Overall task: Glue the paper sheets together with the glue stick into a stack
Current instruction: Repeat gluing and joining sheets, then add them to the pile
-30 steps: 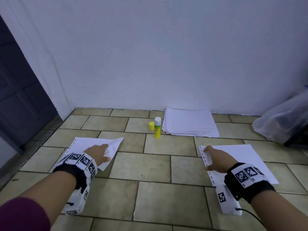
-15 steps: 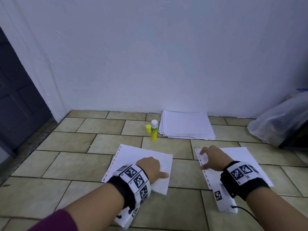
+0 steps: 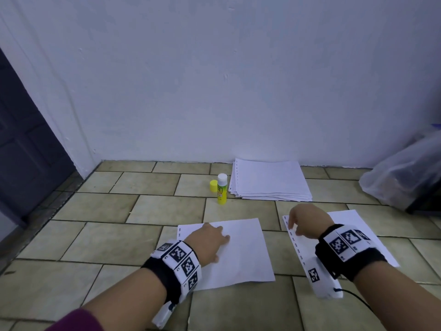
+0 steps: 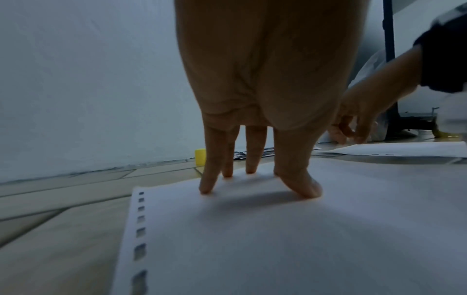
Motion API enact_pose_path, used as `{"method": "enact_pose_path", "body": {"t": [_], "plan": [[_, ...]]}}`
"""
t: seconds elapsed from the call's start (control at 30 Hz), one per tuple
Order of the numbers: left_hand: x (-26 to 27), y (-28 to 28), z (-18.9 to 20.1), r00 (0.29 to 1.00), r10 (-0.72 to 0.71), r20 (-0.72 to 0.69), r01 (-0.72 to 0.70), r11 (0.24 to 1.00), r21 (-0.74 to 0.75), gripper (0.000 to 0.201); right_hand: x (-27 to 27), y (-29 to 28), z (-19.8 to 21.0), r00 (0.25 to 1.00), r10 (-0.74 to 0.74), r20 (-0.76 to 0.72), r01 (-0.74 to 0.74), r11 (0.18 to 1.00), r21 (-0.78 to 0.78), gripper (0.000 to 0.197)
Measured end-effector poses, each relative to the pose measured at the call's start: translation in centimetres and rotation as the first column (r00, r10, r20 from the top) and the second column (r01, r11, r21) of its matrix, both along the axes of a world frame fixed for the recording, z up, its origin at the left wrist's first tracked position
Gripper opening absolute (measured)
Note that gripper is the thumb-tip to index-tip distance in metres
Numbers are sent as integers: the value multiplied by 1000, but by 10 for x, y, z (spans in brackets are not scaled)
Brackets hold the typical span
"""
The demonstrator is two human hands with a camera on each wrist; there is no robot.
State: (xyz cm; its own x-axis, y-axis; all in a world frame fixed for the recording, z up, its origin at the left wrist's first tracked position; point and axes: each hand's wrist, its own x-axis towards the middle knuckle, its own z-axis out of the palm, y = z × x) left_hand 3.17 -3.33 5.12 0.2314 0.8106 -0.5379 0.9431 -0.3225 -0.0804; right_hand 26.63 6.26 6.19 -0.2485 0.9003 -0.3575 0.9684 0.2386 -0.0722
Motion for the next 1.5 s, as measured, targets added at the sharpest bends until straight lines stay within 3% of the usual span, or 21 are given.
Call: {"method": "enact_pose_path", "body": {"t": [0.07,0.2,0.37,0.47,0.67,0.77,0.9,1.0,1.1,1.2,1.5], "plan": [[-1,0,1,996,-61,-59,59,998,-28,65,-13,7,7,991,3,-137,2,999,32,34],[-4,-4,-4,999,-45,-27,43,996,-79,75,-55,17,16,872,14,-489,12,999,50,16],[-7,-6,-8,998,11,62,-4,993,-117,74,-108,30,2,759,-38,-650,58,998,9,47],[-8,-4,-7,997,22,69,-13,991,-133,75,-127,36,-8,745,-62,-664,75,997,-9,55],[-5,-3,-7,998,31,50,-24,989,-143,74,-128,43,-9,769,-23,-639,37,999,8,32],[-5,-2,-6,998,24,57,-16,991,-131,75,-116,43,1,726,-63,-685,51,998,-37,17],[-9,-1,-4,989,58,137,-50,997,-56,77,-85,42,24,646,-184,-741,82,982,-172,16],[-8,1,-7,982,92,164,-95,995,10,76,-59,40,37,636,-252,-729,92,963,-253,26],[-3,10,-6,988,81,135,-84,996,17,84,-48,39,40,583,-228,-780,190,972,-141,36],[6,16,-7,993,77,86,-77,997,0,93,-48,31,31,615,-85,-784,155,988,15,31],[16,9,-18,985,145,95,-145,989,-5,98,-71,16,-8,682,49,-730,36,994,100,27]]}}
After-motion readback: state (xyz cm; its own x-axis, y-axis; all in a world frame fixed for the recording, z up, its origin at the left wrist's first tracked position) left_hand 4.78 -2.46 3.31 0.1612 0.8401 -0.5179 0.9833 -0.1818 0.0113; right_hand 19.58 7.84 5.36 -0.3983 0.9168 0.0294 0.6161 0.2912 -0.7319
